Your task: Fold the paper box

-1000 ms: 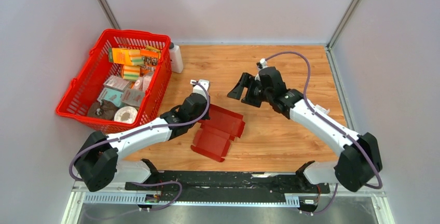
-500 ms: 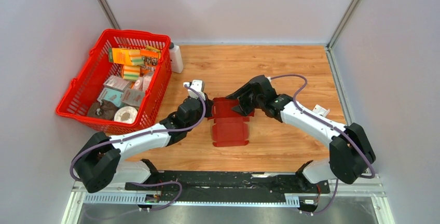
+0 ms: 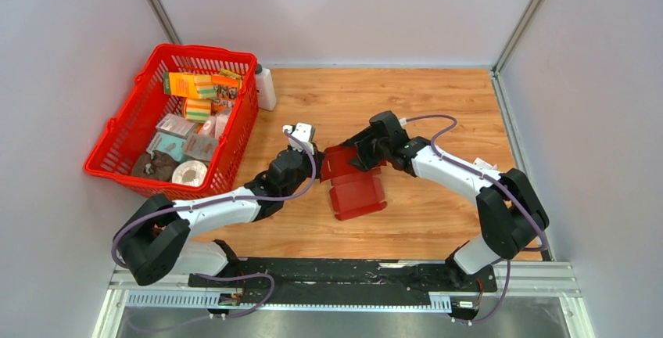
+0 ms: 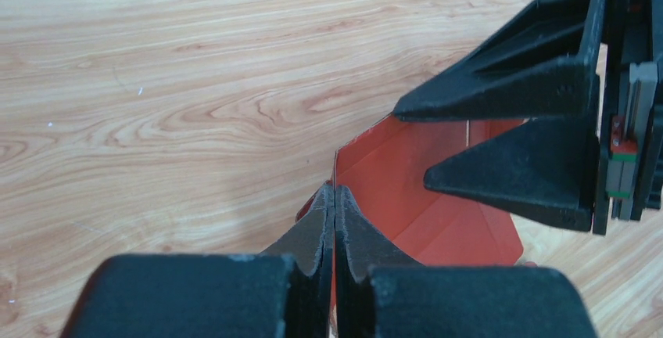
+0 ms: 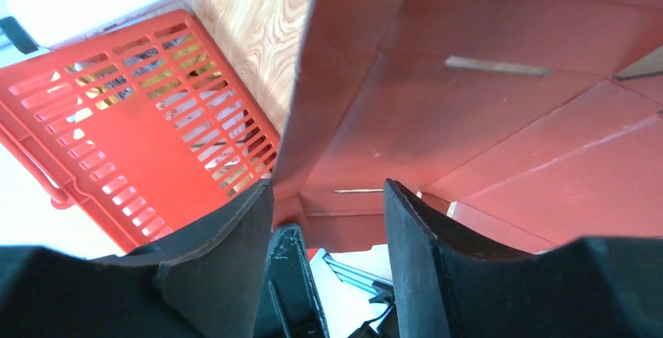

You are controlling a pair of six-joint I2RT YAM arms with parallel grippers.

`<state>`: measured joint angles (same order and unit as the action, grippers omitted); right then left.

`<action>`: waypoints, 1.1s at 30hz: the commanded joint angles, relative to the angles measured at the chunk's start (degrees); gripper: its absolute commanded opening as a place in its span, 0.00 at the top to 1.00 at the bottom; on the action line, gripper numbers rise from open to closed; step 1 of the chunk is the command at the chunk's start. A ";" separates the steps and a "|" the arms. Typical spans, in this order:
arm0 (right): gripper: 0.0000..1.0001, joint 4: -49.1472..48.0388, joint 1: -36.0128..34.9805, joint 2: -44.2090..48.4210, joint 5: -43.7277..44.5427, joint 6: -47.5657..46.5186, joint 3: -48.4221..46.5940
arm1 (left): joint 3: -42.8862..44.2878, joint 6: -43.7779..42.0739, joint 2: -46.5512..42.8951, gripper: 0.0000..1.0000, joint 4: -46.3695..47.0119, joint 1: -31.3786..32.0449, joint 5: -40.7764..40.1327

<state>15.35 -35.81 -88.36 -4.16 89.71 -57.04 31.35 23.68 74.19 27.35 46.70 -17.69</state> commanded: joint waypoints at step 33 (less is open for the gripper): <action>0.63 -8.41 3.64 -8.06 -8.84 1.17 -5.02 | 3.19 -18.32 2.18 1.00 1.65 3.75 -1.64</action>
<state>10.07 -32.53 -95.70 -11.53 89.80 -61.04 31.90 8.91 76.34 27.97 49.45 -18.35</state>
